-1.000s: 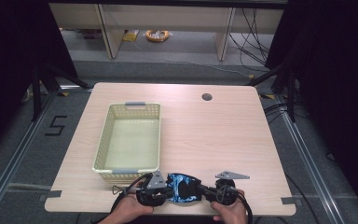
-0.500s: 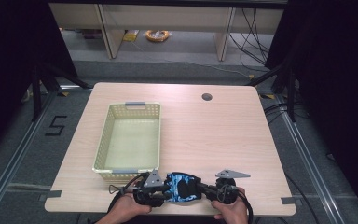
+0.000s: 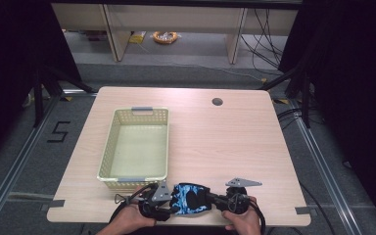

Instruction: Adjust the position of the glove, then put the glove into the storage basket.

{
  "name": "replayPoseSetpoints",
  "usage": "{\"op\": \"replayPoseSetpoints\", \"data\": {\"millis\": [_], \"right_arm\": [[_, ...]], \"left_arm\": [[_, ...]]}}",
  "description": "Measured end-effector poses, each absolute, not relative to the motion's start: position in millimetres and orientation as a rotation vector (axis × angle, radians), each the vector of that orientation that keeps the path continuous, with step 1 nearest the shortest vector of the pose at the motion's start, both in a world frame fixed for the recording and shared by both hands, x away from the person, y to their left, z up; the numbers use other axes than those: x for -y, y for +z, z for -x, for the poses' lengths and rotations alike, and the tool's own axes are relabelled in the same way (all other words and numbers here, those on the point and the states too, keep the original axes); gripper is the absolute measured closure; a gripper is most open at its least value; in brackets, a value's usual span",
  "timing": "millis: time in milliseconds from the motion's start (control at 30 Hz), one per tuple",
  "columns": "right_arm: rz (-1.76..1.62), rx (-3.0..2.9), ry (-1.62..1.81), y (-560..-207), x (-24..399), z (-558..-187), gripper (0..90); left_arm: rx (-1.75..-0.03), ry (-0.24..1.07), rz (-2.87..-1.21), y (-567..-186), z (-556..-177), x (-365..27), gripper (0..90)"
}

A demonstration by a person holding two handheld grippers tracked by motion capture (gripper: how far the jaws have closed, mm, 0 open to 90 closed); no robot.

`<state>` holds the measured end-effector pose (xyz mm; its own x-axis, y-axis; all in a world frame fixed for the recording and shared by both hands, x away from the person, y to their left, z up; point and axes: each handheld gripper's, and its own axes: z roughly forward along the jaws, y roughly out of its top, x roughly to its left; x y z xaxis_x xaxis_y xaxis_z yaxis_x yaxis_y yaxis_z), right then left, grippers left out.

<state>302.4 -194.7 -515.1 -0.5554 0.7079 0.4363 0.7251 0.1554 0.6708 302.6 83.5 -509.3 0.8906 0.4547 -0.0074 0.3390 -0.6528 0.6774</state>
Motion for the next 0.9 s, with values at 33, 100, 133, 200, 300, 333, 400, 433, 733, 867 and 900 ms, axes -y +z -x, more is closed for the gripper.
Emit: {"op": "replayPoseSetpoints", "data": {"millis": [33,100,133,200,300,333,400,433,733,867,900], "right_arm": [[1.469,2.371,-1.396,-515.4,195.1,-302.8,87.7],[1.481,2.375,-1.391,-516.5,195.4,-303.4,87.7],[1.474,2.375,-1.390,-516.1,195.6,-303.2,87.7],[1.480,2.382,-1.379,-516.0,195.6,-303.3,87.7],[1.481,2.386,-1.379,-516.0,195.9,-303.1,87.7],[1.474,2.375,-1.390,-516.5,195.8,-303.2,87.7],[1.477,2.373,-1.393,-516.5,195.5,-303.3,87.7],[1.480,2.377,-1.393,-516.3,195.3,-303.4,87.7],[1.429,2.341,-1.477,-502.7,195.9,-299.1,87.9],[1.399,2.378,-1.512,-487.4,196.8,-292.1,88.0],[1.406,2.326,-1.520,-483.9,193.8,-289.5,87.9]], "left_arm": [[-0.577,0.202,-2.333,-509.7,-302.0,-82.8,55.6],[-0.566,0.212,-2.340,-509.3,-300.5,-81.9,59.6],[-0.564,0.208,-2.337,-509.5,-300.2,-81.3,64.4],[-0.553,0.200,-2.333,-509.2,-300.4,-80.5,75.8],[-0.590,0.183,-2.300,-511.0,-300.5,-81.3,83.3],[-0.602,0.184,-2.299,-511.3,-300.7,-82.3,84.0],[-0.590,0.183,-2.302,-510.6,-301.4,-83.7,84.8],[-0.609,0.175,-2.292,-510.3,-299.9,-83.3,85.0],[-0.592,0.204,-2.245,-495.3,-296.1,-88.8,85.3],[-0.592,0.211,-2.216,-487.3,-292.7,-90.4,85.2],[-0.604,0.206,-2.183,-485.6,-290.6,-89.7,85.2]]}}
